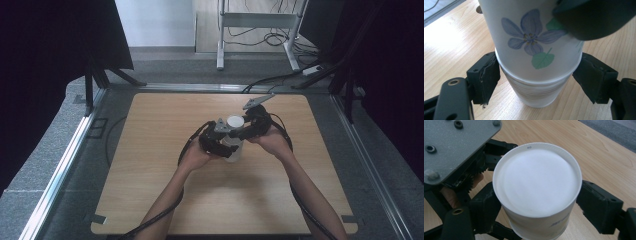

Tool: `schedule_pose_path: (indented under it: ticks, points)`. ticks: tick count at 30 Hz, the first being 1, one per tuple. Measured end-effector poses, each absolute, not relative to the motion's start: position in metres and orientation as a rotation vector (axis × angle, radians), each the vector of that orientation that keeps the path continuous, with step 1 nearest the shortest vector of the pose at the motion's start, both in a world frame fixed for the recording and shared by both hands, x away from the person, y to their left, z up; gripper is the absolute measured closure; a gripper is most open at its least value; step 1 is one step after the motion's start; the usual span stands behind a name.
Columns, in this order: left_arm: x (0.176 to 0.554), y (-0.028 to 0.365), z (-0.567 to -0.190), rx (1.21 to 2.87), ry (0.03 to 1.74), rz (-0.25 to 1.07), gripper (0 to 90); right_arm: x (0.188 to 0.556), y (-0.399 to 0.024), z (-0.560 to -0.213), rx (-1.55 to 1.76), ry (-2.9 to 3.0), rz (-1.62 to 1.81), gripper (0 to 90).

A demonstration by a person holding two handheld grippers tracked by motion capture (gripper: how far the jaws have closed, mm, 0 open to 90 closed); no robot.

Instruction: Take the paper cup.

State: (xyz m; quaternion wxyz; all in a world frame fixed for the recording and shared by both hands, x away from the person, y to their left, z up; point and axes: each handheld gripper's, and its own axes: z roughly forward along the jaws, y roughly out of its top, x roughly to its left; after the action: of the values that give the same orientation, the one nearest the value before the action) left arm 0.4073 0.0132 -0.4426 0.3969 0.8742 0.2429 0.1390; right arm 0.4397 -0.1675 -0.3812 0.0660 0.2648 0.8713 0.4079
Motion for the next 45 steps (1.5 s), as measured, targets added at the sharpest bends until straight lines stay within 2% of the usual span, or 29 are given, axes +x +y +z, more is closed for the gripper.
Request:
schedule_pose_path:
  ticks: [1,6,45]
  points:
    - [0.407,0.013,-0.443,2.214,0.615,0.353,22.2,0.440,-0.168,-0.380,0.796,2.628,1.243,27.8]
    - [0.407,0.013,-0.443,2.212,0.614,0.358,22.4,0.439,-0.168,-0.377,0.788,2.622,1.242,29.1]
    - [0.406,0.016,-0.444,2.207,0.590,0.388,23.0,0.436,-0.172,-0.337,0.726,2.595,1.263,31.3]
